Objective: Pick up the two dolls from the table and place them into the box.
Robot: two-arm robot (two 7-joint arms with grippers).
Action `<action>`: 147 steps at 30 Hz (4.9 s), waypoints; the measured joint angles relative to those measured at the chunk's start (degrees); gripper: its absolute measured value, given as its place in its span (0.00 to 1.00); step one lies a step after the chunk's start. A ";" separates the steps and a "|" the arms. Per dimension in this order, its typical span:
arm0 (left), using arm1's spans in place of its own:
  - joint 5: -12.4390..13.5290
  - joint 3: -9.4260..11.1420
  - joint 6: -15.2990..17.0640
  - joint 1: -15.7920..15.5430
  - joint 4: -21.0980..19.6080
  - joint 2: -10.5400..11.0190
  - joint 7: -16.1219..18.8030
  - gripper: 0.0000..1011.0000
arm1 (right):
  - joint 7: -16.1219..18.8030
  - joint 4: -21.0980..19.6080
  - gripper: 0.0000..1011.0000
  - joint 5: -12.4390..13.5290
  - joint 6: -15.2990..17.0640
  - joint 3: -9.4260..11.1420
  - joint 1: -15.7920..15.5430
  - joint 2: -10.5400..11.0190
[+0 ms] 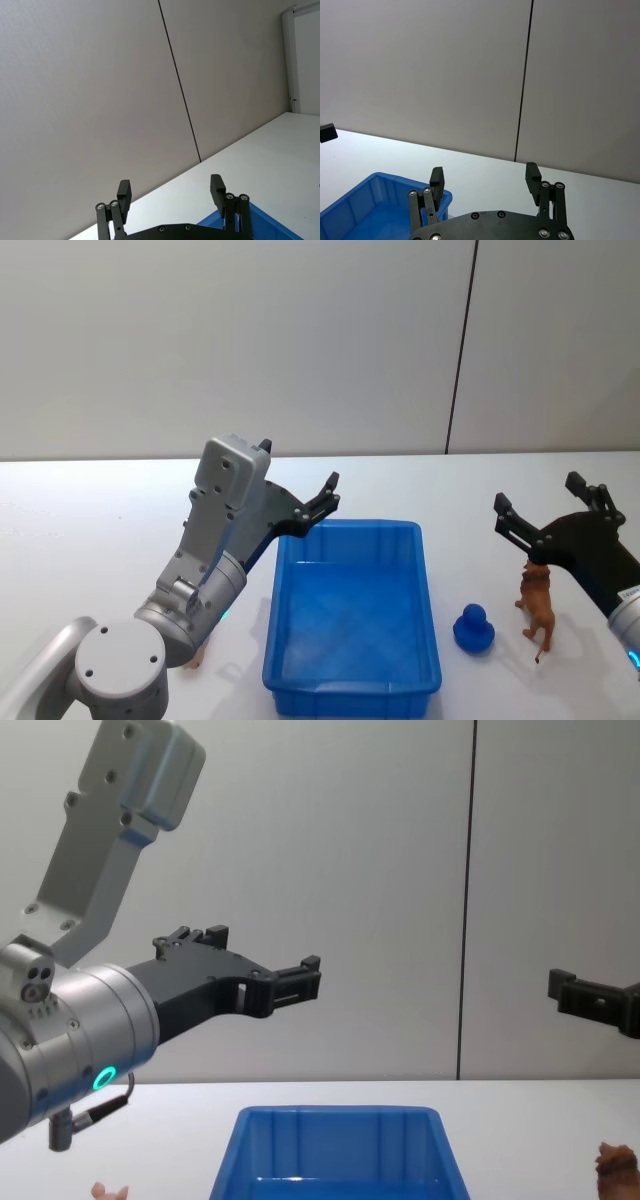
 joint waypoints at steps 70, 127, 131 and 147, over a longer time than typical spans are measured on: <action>0.00 0.00 0.00 0.00 0.00 0.00 0.01 0.99 | -7.71 -4.66 0.99 -3.64 5.47 1.59 -10.13 5.31; 0.00 0.00 0.00 0.00 0.00 0.00 0.01 0.99 | -9.09 21.69 0.61 -9.98 16.54 -2.54 6.84 -8.92; 0.00 0.00 0.00 0.00 0.00 0.00 0.01 0.99 | -9.22 22.05 0.49 -9.96 16.59 -2.57 7.03 -9.11; 0.00 0.00 0.00 0.00 0.00 0.00 0.01 0.99 | -9.72 22.14 0.27 -10.33 14.81 -2.43 7.16 -9.36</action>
